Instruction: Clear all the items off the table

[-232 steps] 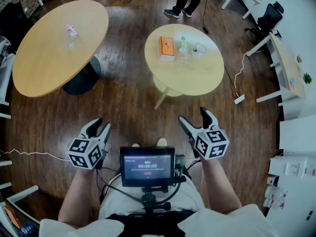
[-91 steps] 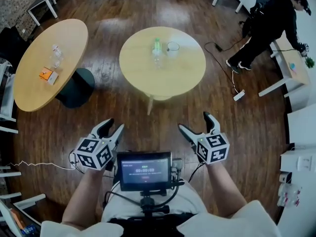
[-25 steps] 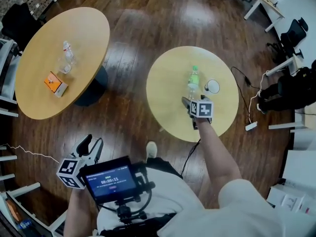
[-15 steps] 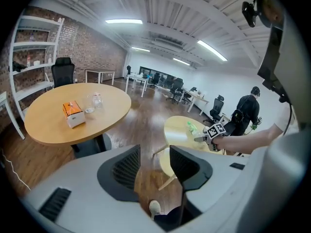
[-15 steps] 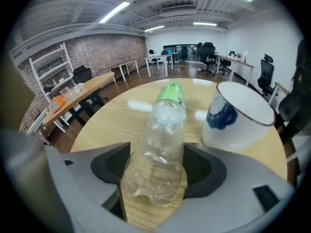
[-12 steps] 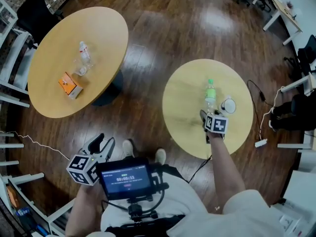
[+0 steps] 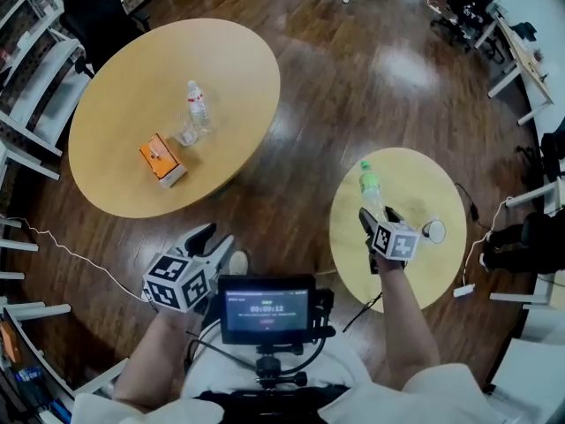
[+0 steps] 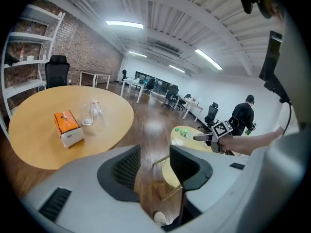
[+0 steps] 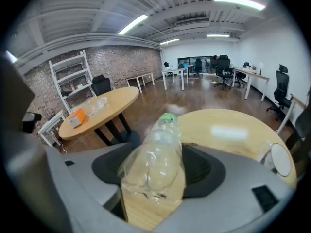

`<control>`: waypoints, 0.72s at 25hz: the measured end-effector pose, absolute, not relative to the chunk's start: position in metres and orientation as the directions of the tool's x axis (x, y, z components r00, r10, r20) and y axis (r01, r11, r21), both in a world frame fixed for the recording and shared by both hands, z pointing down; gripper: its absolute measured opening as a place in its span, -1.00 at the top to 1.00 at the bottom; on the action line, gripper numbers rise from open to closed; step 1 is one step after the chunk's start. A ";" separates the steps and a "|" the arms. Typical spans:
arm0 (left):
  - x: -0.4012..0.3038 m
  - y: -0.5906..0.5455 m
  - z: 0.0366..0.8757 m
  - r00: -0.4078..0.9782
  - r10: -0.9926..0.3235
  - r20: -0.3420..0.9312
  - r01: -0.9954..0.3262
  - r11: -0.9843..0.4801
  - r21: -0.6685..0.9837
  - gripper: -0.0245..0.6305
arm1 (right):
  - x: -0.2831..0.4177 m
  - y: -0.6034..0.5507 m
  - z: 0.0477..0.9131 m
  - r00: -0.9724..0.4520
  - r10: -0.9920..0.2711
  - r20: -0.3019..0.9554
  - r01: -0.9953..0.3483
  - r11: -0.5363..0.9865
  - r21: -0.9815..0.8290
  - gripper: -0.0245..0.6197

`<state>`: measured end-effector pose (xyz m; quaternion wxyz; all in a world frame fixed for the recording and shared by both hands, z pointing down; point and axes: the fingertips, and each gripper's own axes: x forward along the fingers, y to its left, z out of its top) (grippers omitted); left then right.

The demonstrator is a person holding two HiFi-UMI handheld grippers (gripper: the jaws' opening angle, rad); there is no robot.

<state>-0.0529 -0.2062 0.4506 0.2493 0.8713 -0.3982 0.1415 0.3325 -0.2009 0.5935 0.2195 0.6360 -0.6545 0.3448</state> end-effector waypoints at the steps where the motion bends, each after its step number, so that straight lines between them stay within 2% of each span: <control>1: -0.062 -0.214 0.449 0.644 -0.626 0.439 -0.764 -0.558 0.325 0.33 | 0.315 -0.217 0.587 -0.122 -0.692 0.711 -0.979 -0.036 -0.203 -0.10; 5: -0.109 -0.243 0.445 0.636 -0.641 0.430 -0.772 -0.543 0.331 0.33 | 0.231 -0.292 0.553 -0.231 -0.742 0.630 -0.952 0.037 -0.305 -0.09; 10: -0.180 -0.270 0.445 0.591 -0.672 0.445 -0.806 -0.501 0.315 0.33 | 0.112 -0.395 0.547 -0.336 -0.740 0.582 -0.934 0.184 -0.305 -0.09; 14: -0.240 -0.283 0.447 0.542 -0.698 0.468 -0.840 -0.458 0.290 0.33 | 0.029 -0.464 0.578 -0.362 -0.703 0.612 -0.932 0.271 -0.240 -0.09; 18: -0.289 -0.288 0.451 0.497 -0.713 0.494 -0.868 -0.406 0.287 0.33 | -0.018 -0.502 0.619 -0.335 -0.651 0.681 -0.932 0.333 -0.140 -0.10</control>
